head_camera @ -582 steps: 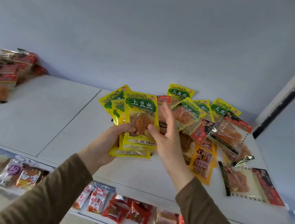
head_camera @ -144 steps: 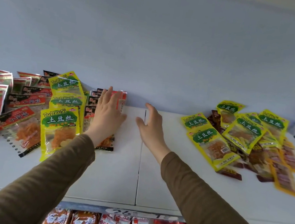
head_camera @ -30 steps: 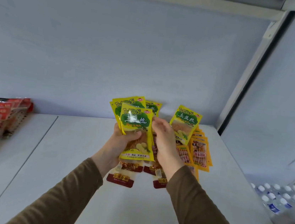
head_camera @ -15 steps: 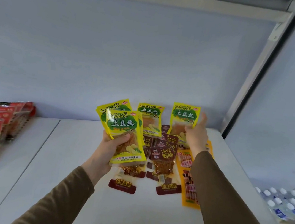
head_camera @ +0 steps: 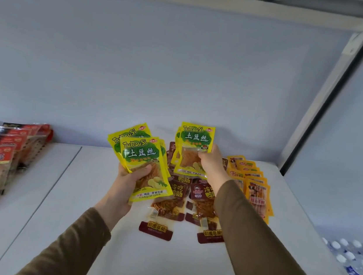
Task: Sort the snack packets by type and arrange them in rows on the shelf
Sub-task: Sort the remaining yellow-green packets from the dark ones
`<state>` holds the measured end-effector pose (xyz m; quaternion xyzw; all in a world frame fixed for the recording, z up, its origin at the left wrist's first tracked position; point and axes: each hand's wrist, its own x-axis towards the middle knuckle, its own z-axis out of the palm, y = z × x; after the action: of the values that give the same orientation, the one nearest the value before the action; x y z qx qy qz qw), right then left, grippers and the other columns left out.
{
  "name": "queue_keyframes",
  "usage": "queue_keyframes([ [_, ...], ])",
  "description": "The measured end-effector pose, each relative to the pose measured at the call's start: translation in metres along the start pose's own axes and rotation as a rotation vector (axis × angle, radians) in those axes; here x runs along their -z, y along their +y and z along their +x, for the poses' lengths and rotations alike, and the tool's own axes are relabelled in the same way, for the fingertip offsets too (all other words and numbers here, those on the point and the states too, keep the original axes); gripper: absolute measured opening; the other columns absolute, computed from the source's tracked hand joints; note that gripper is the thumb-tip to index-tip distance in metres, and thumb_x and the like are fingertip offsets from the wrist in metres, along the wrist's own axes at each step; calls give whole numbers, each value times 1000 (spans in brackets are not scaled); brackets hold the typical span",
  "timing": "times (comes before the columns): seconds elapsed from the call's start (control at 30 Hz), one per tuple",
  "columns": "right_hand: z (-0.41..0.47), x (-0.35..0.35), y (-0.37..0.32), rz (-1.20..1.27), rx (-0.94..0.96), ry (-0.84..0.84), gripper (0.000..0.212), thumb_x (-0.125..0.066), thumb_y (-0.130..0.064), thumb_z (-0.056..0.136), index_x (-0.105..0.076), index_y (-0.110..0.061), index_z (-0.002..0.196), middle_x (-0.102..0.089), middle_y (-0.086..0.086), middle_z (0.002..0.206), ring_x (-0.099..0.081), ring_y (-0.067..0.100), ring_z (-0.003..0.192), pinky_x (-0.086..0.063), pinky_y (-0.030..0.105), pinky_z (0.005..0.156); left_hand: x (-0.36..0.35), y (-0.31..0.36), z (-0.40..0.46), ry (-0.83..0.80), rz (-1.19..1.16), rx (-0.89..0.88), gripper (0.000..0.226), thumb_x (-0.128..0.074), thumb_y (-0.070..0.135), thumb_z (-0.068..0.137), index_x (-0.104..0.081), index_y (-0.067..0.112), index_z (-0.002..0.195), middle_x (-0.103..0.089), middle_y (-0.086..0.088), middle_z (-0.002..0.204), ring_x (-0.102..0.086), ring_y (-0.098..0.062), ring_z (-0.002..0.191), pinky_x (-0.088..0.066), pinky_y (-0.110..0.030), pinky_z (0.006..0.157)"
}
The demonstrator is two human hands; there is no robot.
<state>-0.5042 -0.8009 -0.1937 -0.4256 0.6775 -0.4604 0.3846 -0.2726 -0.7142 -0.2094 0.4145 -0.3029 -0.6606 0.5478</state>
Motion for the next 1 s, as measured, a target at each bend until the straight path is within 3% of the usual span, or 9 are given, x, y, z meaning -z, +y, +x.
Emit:
queue_keyframes([
  [0.07,4,-7,4,-69,-4,53,48,-61,-21,96,-44,-12,140,-51,12,136,-55,33,121,-53,49,96,3,0,-1,9,7,-8,58,-71,3,90,-47,18,141,-75,-14,118,-76,-35,96,-63,-41,65],
  [0.17,3,-12,6,68,-10,10,49,-71,-31,91,-47,-14,130,-58,7,123,-61,21,104,-55,35,78,6,0,-1,28,11,-15,58,-71,3,90,-47,18,140,-75,-14,117,-76,-35,95,-62,-41,64],
  [0.3,6,-13,4,89,32,70,39,-72,-13,91,-46,-16,121,-59,10,122,-62,26,105,-56,50,90,8,0,-1,39,18,-9,58,-72,3,90,-46,19,140,-75,-15,116,-76,-35,95,-62,-40,64],
  [0.43,-6,0,-8,220,168,92,31,-63,-8,96,-49,-19,121,-60,-4,118,-63,20,106,-54,40,85,10,2,0,49,21,-6,60,-74,5,89,-45,19,139,-75,-15,117,-76,-34,95,-62,-40,65],
  [0.6,-42,15,-33,732,79,-334,33,-60,-1,95,-65,-20,121,-74,9,114,-73,23,90,-57,41,71,8,5,0,18,42,-8,61,-74,9,87,-47,15,141,-74,-17,118,-76,-34,93,-63,-42,68],
  [0.7,-69,-7,-32,696,-10,-466,33,-57,-1,97,-66,-22,121,-73,12,116,-74,25,85,-59,39,63,-1,7,-4,-75,1,-1,56,-65,33,94,-52,12,145,-66,-23,132,-70,-40,107,-61,-49,80],
  [0.83,-91,-39,-21,556,5,-278,28,-59,-1,97,-60,-14,122,-72,12,115,-72,31,100,-60,49,85,-7,12,-10,-225,49,53,79,-33,78,96,-64,19,138,-67,-19,133,-66,-41,120,-57,-53,94],
  [0.93,-100,-56,-16,357,165,-106,20,-63,-3,94,-59,-15,110,-70,5,106,-70,24,101,-58,42,88,-12,11,-17,-155,128,22,75,-63,67,87,-47,25,146,-65,-15,136,-68,-38,118,-56,-57,96],
  [1.0,-108,-66,-17,305,225,-57,19,-63,-4,92,-58,-17,105,-70,1,100,-69,19,95,-56,35,83,-11,10,-21,-118,132,25,74,-81,45,83,-42,25,143,-66,-16,133,-71,-35,112,-61,-52,85],
])
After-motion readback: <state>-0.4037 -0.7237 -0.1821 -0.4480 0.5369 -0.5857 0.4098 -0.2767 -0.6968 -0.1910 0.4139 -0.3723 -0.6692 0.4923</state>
